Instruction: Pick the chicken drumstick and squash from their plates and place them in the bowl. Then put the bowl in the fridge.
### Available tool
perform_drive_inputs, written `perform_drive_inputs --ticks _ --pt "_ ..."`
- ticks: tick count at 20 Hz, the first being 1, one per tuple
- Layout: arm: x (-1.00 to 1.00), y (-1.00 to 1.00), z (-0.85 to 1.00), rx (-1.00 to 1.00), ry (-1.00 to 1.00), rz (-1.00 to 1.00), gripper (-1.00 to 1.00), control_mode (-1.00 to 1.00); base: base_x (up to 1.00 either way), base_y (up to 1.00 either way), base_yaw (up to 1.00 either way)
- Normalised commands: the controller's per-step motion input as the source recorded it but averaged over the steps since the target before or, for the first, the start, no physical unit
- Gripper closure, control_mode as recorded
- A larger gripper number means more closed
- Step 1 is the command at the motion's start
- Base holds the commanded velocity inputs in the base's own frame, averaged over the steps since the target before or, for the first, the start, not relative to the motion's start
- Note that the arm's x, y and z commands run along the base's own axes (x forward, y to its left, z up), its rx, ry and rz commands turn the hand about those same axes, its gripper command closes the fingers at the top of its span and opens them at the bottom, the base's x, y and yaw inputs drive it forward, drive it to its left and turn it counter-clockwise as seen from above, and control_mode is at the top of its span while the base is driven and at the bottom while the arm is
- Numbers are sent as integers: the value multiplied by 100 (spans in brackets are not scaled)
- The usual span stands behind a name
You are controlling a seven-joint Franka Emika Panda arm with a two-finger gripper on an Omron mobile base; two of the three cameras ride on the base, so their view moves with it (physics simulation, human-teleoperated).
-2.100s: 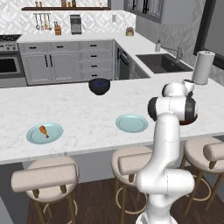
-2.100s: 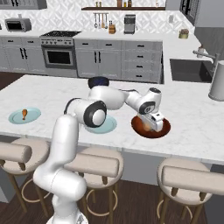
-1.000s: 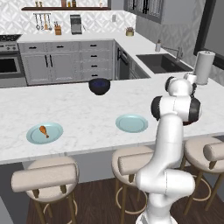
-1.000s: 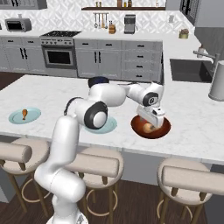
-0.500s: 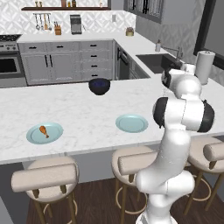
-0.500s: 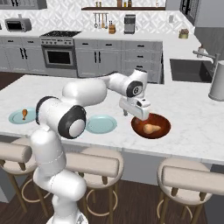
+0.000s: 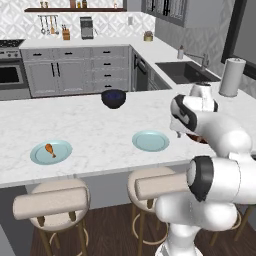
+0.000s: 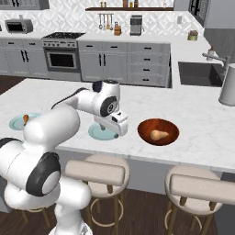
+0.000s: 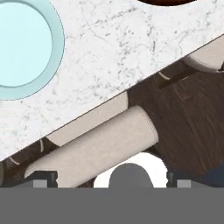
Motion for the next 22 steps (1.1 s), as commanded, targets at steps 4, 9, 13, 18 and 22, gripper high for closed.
perform_drive_inputs --ticks 4,9,13,18,22 --pt "-37 100 36 0 -14 16 -100 -100 0 0 0" --pt "-6 100 38 -2 -4 23 -100 -100 0 0 0" --pt "1 100 41 -6 0 23 -100 -100 0 0 0" --pt "6 100 35 -2 7 30 -100 -100 0 0 0" --pt "24 100 13 0 9 31 -100 -100 0 0 0"
